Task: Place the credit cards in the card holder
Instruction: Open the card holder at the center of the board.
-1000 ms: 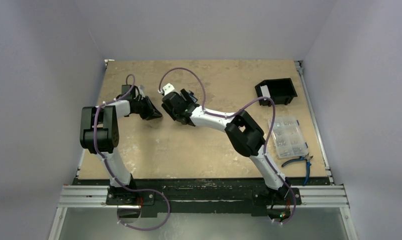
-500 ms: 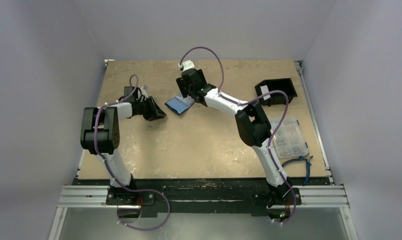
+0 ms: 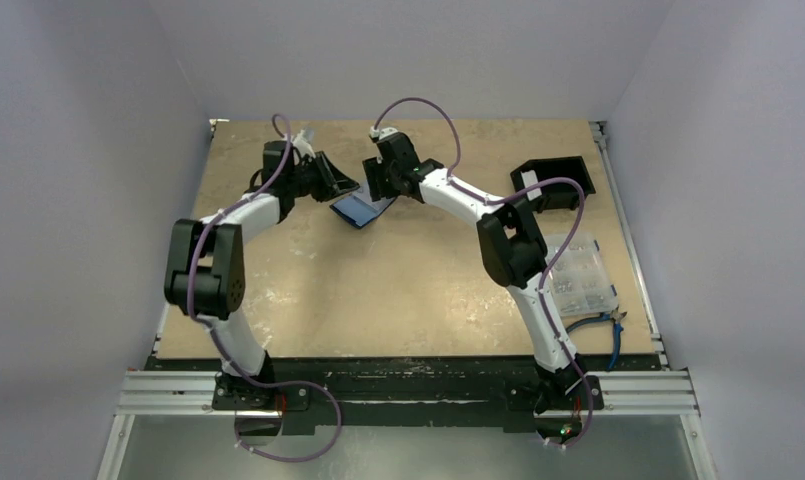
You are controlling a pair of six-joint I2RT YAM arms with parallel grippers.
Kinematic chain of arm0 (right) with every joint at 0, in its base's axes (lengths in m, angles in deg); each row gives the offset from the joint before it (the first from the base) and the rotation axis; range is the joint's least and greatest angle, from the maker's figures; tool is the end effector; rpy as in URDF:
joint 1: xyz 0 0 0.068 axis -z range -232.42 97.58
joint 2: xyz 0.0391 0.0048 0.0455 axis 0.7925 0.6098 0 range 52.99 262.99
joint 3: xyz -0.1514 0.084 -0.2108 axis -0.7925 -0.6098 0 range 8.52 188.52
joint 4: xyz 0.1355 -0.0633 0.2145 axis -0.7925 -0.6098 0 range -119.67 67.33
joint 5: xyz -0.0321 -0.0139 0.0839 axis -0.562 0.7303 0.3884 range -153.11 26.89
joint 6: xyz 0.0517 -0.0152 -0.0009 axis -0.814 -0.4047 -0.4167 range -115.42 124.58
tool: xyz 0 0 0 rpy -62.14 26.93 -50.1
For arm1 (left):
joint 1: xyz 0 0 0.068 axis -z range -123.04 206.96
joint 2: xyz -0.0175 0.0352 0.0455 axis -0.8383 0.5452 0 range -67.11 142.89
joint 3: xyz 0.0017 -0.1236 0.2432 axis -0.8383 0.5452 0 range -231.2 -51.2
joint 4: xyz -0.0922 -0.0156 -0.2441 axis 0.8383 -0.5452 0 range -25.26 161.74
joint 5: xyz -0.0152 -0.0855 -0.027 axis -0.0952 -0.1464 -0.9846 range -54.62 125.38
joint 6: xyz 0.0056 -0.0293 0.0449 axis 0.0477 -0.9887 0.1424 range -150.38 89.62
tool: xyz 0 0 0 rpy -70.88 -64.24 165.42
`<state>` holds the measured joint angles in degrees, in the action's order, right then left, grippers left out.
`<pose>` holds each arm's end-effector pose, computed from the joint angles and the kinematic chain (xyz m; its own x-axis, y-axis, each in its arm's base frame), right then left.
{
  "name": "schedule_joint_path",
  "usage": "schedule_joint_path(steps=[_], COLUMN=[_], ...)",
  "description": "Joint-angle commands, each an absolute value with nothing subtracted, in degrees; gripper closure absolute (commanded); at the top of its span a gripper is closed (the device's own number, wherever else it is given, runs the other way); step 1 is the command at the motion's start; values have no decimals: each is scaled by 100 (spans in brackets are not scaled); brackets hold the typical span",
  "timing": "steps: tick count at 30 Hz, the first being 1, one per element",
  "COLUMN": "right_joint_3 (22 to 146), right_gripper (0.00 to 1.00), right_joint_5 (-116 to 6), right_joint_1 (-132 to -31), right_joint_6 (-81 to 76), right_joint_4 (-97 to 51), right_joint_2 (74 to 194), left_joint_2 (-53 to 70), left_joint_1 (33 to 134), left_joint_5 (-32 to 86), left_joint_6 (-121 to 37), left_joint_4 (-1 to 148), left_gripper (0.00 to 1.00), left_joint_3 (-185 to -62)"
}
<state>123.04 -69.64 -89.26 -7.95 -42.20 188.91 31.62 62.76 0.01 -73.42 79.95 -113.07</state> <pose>0.4364 0.3219 0.1920 -0.6262 -0.1996 -0.7537 -0.4006 0.9117 0.0914 0.3784 -0.0592 0.2262 -0.7499 -0.4833 -0.4518 0.1038 0.5885 -0.8018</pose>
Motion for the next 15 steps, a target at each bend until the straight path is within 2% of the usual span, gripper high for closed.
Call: schedule_joint_path(steps=[1,6,9,11,15], right_joint_3=[12294,12706,12916,12896,12132], right_gripper=[43,54,54,50,48], right_joint_5=[-6054,-5015,-4779,-4752,-4753], right_joint_1=[-8825,-8472,-8392,-8389,-8358], right_joint_6=[-1383,-1793,-1788,-1700,-1874], right_joint_4=[-3896,-3655,-3582,-3542,-3106], right_joint_2=[18355,18972,19210,19265,19124], left_joint_2=[4318,4722,4799,4994,5162], left_joint_1=[6397,6401,6391,6359,6113], left_joint_5=[-175,-87,40,55,98], left_joint_6=[-7678,-7388,-7053,-6753,-6424], left_joint_4=[7966,7507,7008,6573,6075], left_gripper=[84,86,85,85,87], left_joint_3=[-11740,-11938,-11970,-12076,-12031])
